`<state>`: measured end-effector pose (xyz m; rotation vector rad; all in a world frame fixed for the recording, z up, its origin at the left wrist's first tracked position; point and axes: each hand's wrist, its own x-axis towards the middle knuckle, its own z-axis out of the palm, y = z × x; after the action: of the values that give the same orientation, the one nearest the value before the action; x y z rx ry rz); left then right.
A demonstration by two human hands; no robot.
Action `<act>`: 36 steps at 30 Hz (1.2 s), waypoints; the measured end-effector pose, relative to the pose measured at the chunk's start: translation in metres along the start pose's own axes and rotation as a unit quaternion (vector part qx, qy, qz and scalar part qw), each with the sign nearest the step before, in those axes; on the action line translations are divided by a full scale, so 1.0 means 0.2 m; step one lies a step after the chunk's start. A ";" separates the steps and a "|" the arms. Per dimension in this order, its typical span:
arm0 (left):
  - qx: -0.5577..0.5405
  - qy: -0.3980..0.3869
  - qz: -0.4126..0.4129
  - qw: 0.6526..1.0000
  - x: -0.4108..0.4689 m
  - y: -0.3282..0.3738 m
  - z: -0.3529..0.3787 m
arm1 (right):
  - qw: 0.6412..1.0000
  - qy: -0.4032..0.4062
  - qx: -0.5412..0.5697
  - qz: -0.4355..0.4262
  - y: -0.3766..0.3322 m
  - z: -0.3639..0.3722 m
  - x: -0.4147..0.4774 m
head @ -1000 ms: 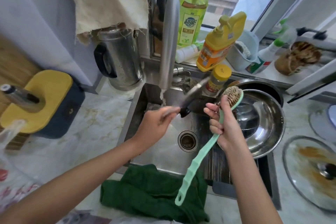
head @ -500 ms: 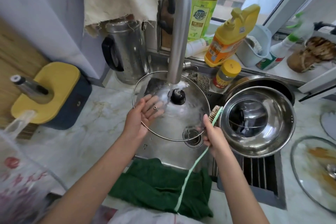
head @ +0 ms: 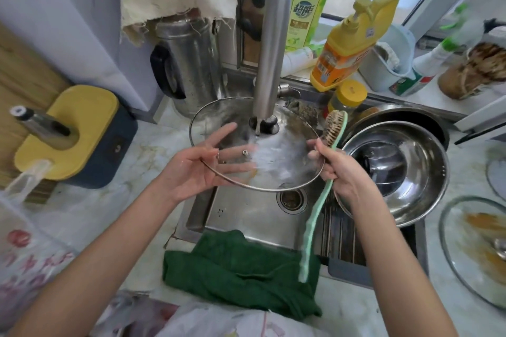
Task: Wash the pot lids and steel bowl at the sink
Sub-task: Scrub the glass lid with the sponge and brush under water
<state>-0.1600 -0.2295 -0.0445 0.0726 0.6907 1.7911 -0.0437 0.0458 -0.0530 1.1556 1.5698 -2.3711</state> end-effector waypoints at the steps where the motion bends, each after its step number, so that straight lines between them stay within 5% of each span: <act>1: 0.008 0.000 0.014 1.000 0.00 0.00 0.01 | 0.998 0.009 -0.066 -0.006 -0.02 0.01 -0.02; 6: 0.018 0.061 0.058 0.996 0.01 -0.11 0.12 | 0.886 0.109 -0.436 -0.111 -0.11 0.02 -0.13; 12: 0.015 0.148 0.116 0.982 0.09 -0.25 0.18 | 0.842 0.028 -0.513 -0.167 0.05 0.22 -0.28; 16: 0.054 0.189 0.130 0.972 0.12 -0.32 0.19 | 0.776 0.008 -0.602 -0.191 0.13 0.28 -0.30; 19: 0.008 0.206 0.153 0.966 0.12 -0.34 0.18 | 0.782 0.080 -0.601 -0.146 0.10 0.19 -0.21; 23: 0.052 0.230 0.147 0.961 0.11 -0.36 0.19 | 0.802 -0.008 -0.573 -0.170 0.15 0.29 -0.28; 27: 0.033 0.226 0.163 0.960 0.10 -0.36 0.23 | 0.811 0.073 -0.568 -0.121 0.10 0.19 -0.15; 31: 0.055 0.232 0.158 0.958 0.10 -0.35 0.26 | 0.848 -0.042 -0.505 -0.157 0.15 0.32 -0.25; 34: 0.000 0.229 0.174 0.958 0.09 -0.34 0.27 | 0.846 0.057 -0.515 -0.124 0.07 0.22 -0.12; 36: -0.011 0.236 0.183 0.954 0.08 -0.34 0.25 | 0.841 0.040 -0.523 -0.130 0.07 0.22 -0.12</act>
<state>-0.0880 -0.1836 -0.0407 -0.2684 1.0487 2.2003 -0.0439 -0.0051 -0.0410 0.7725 2.6035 -1.0953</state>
